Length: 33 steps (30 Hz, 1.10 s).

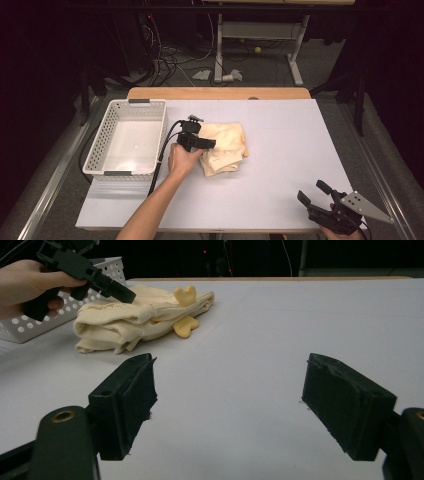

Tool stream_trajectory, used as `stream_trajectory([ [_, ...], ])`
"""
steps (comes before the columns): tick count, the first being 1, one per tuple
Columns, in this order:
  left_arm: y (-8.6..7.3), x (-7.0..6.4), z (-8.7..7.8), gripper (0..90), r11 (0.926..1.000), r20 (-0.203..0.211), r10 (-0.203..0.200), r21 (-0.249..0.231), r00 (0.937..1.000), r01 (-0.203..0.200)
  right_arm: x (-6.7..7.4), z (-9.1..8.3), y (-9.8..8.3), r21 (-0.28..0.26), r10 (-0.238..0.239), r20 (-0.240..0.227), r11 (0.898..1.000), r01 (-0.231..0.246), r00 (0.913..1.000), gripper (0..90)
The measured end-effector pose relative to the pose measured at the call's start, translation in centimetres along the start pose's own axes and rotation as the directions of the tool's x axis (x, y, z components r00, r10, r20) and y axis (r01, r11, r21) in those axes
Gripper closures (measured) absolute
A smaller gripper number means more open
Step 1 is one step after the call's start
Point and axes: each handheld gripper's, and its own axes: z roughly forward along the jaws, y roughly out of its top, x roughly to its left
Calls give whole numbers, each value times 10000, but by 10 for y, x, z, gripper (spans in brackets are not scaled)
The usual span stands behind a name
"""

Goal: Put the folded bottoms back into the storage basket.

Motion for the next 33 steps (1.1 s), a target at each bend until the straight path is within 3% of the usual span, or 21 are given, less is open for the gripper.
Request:
stream_trajectory([
  [4, 1, 3, 6, 167, 9991, 143, -394, 180, 9991, 392, 0, 0, 0, 7, 3, -19, 10000, -3, 10000, 219],
  [18, 2, 7, 15, 165, 9949, 265, -914, 459, 9955, 901, 0, 0, 0, 31, 2, -31, 10000, -2, 10000, 219],
  [27, 1, 2, 17, 169, 9973, 229, -535, 522, 9983, 522, 0, 1, 0, 51, -49, -25, 10000, 49, 10000, 219],
  [33, 3, -2, 18, 246, 9967, 305, -427, 706, 9986, 405, 1, 1, 0, 42, -73, -51, 10000, 73, 10000, 218],
])
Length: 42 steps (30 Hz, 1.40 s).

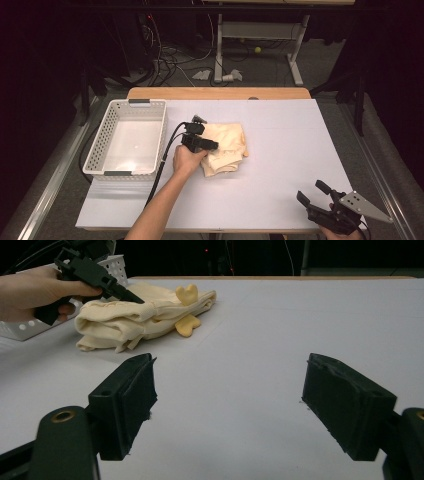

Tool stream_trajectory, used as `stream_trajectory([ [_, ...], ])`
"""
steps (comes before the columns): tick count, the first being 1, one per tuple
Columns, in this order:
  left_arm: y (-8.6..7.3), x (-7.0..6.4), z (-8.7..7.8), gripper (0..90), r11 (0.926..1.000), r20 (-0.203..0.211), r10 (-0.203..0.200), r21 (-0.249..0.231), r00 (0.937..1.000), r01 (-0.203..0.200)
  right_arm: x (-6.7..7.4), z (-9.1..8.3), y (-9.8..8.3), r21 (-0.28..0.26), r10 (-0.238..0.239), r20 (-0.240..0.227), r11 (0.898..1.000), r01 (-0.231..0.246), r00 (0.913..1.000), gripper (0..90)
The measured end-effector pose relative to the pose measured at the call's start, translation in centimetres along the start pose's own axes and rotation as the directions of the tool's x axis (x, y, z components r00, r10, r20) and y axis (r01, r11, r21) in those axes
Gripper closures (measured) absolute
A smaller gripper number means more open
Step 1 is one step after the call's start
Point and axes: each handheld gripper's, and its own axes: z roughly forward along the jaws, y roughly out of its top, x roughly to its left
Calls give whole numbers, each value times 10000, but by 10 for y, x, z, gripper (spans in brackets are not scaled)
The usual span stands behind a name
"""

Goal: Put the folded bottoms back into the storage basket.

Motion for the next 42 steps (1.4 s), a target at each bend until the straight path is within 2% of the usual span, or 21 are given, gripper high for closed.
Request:
stream_trajectory([
  [5, 2, -5, 1, 364, 9998, 106, 78, 176, 9999, -80, 0, 0, 0, 2, -10, -23, 10000, 10, 10000, 217],
  [14, 3, -6, 0, 529, 9993, 516, -82, 367, 9986, 63, 0, 3, 0, 110, 4, -48, 9999, -3, 10000, 218],
  [18, 3, -4, -2, 628, 9993, 586, 6, 379, 9983, -29, 0, 5, 1, 138, -9, -92, 9999, 10, 10000, 219],
  [21, 2, -5, -3, 656, 9993, 551, 200, 314, 9983, -218, -1, 6, 1, 181, 25, -119, 9998, -23, 9999, 218],
  [28, 2, -5, -7, 693, 9993, 601, 354, 116, 9976, -362, -1, 6, 1, 167, 91, -111, 9998, -90, 9999, 220],
  [33, 2, -7, -17, 698, 9973, 745, 715, -244, 9947, -699, -1, 6, 1, 153, 90, -94, 9998, -88, 9999, 221],
  [42, 3, -11, -40, 701, 9922, 1148, 877, -981, 9895, -766, -1, 6, 1, 163, 9, -74, 9999, -8, 10000, 222],
])
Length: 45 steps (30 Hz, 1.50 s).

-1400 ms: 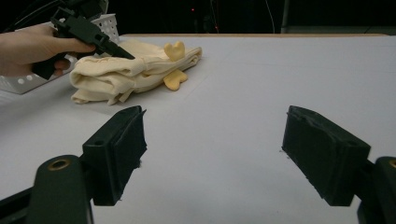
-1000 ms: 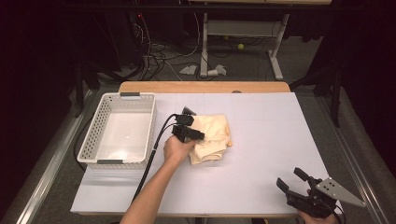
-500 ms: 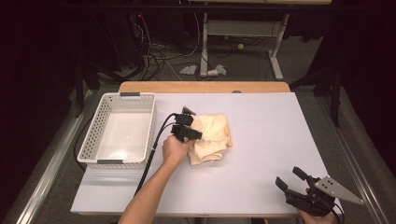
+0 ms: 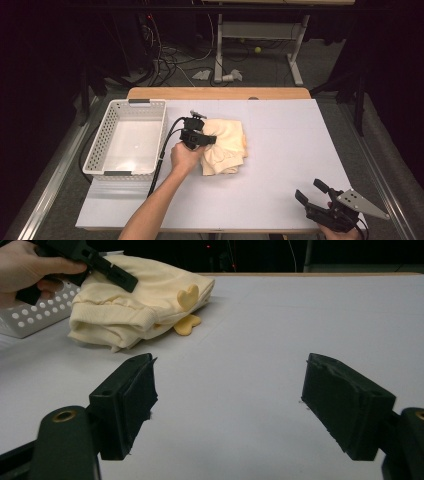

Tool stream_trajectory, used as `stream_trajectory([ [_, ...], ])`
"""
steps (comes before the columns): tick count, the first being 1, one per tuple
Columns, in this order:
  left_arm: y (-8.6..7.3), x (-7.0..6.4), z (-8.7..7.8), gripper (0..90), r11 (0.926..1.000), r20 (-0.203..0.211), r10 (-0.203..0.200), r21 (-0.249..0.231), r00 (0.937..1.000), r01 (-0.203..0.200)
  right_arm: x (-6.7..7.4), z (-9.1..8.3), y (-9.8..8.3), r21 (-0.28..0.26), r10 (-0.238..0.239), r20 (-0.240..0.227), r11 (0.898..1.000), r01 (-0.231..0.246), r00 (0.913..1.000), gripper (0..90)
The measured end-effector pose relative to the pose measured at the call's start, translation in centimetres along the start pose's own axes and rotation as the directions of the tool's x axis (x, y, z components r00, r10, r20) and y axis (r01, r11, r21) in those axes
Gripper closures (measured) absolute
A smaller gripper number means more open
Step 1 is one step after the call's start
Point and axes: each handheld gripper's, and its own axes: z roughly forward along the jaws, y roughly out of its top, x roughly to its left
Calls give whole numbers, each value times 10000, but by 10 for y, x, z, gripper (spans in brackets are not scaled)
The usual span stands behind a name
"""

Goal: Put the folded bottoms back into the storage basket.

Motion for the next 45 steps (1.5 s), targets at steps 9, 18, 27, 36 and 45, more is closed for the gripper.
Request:
stream_trajectory([
  [9, 6, -9, -22, 702, 9986, 72, 392, -344, 9992, -390, 0, -1, 0, -60, 29, 6, 10000, -29, 10000, 222],
  [18, 6, -11, -43, 702, 9954, 86, 621, -730, 9980, -613, 0, 0, 0, -50, 26, 12, 10000, -26, 10000, 222],
  [27, 6, -9, -64, 702, 9928, 139, 644, -1021, 9978, -627, 0, 0, 0, -39, 19, 18, 10000, -19, 10000, 222],
  [36, 5, -9, -76, 701, 9905, 156, 711, -1188, 9973, -688, 1, 0, 0, -24, 66, 35, 10000, -66, 10000, 222],
  [45, 4, -8, -86, 701, 9884, 241, 698, -1368, 9973, -659, 0, 0, 0, -21, 58, 38, 10000, -57, 10000, 222],
])
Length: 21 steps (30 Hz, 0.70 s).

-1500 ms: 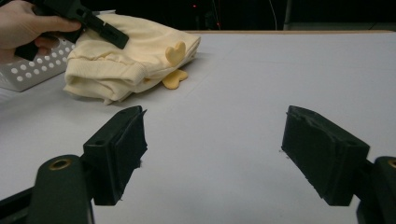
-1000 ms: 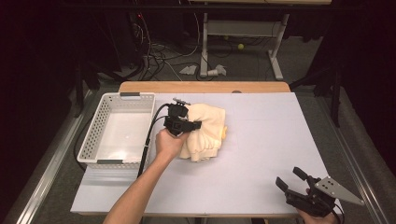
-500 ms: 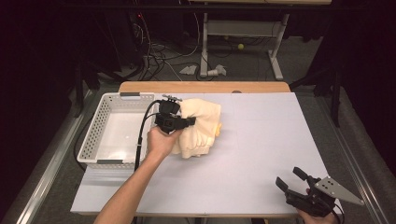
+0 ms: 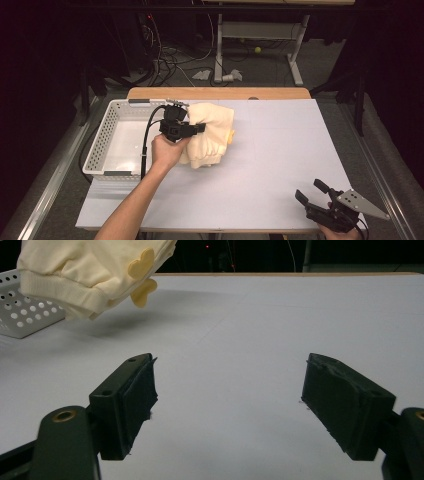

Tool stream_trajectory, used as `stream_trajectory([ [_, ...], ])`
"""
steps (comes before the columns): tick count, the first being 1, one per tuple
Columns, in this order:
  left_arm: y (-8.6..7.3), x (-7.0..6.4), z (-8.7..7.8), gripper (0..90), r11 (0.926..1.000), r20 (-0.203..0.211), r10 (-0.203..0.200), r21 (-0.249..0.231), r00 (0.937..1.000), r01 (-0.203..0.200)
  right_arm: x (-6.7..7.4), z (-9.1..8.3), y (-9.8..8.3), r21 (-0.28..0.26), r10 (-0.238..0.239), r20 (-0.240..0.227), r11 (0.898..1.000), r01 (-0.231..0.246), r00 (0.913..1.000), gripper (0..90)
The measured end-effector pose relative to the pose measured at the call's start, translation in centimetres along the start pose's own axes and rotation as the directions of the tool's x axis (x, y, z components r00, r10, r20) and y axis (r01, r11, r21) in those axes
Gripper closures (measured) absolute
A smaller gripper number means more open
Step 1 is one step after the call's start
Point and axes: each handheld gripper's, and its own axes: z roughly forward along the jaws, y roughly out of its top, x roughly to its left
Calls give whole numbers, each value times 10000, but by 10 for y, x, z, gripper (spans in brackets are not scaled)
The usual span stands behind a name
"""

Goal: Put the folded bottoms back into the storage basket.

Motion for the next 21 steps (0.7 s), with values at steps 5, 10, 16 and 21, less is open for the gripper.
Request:
stream_trajectory([
  [5, 0, 1, -7, 701, 9999, 21, 1, -113, 10000, -1, 0, 0, 0, 5, 18, -10, 10000, -18, 10000, 221],
  [10, -1, 3, -13, 701, 9998, 34, -68, -202, 10000, 68, 0, 0, 0, -59, 39, -50, 10000, -40, 10000, 220],
  [16, 0, 7, -23, 700, 9989, 97, -203, -415, 9997, 207, 0, 0, 0, 6, -2, -30, 10000, 2, 10000, 220],
  [21, 0, 9, -29, 700, 9983, 75, -273, -522, 9996, 276, -1, 0, 0, 2, 14, -18, 10000, -14, 10000, 220],
])
